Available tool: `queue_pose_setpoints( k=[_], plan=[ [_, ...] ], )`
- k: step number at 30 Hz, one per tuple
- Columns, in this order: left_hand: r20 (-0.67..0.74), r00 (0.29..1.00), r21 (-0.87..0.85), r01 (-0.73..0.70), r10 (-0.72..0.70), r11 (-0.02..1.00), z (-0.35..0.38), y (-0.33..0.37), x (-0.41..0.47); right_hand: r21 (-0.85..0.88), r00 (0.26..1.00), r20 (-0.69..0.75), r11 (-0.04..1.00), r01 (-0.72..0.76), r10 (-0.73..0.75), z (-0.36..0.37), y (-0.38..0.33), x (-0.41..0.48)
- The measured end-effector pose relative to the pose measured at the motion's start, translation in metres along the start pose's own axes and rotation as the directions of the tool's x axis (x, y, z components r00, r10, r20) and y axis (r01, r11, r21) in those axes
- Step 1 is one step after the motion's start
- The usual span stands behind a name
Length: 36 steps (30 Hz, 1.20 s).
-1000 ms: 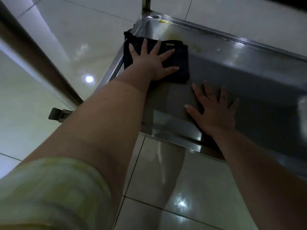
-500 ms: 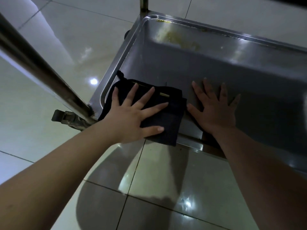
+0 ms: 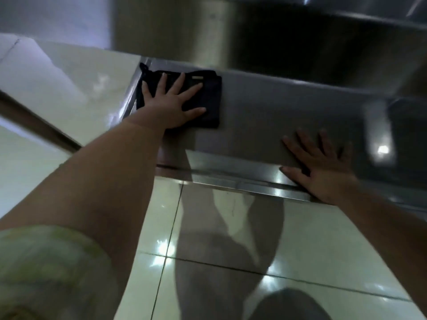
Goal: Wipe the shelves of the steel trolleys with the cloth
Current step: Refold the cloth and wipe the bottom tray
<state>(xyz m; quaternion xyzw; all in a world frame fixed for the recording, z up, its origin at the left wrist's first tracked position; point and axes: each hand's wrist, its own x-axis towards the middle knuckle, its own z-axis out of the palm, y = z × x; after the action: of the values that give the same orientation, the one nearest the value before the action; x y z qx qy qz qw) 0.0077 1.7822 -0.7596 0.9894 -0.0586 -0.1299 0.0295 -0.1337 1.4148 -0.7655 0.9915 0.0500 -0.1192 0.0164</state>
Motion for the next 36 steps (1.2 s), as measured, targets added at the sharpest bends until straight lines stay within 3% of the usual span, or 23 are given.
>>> queue_pose_setpoints(
  k=[4,10,17,22,27,31,34,36],
  plan=[
    [-0.01,1.0,0.004,0.023,-0.023,1.0,0.006,0.025,-0.026,0.027,0.978,0.065,0.979,-0.201,0.199,0.003,0.062,-0.033],
    [-0.032,0.996,0.044,-0.087,0.088,0.995,0.038,0.096,-0.089,0.056,0.98,0.036,0.979,-0.195,0.194,0.011,0.066,-0.034],
    [0.0,0.997,0.055,-0.072,0.072,0.996,0.059,0.177,-0.124,0.063,0.977,0.11,0.98,-0.188,0.18,0.011,0.068,-0.031],
    [-0.033,0.997,0.01,-0.063,0.063,0.998,0.059,0.182,-0.131,0.13,0.987,0.153,0.99,-0.06,0.04,0.008,0.095,-0.045],
    [-0.025,0.999,-0.002,-0.024,0.024,1.0,0.058,0.191,-0.135,0.065,0.982,0.086,0.982,-0.176,0.17,0.022,0.114,-0.082],
    [-0.017,0.997,0.016,-0.075,0.075,0.997,0.064,0.235,-0.139,0.057,0.983,0.088,0.984,-0.169,0.163,0.026,0.113,-0.078],
    [0.01,0.989,0.025,-0.145,0.145,0.989,0.068,0.286,-0.139,0.305,0.982,0.031,0.934,-0.185,0.185,0.024,0.117,-0.078],
    [0.011,0.986,0.019,-0.167,0.167,0.986,0.069,0.322,-0.137,0.592,0.966,-0.074,0.791,-0.157,0.248,0.02,0.121,-0.081]
  ],
)
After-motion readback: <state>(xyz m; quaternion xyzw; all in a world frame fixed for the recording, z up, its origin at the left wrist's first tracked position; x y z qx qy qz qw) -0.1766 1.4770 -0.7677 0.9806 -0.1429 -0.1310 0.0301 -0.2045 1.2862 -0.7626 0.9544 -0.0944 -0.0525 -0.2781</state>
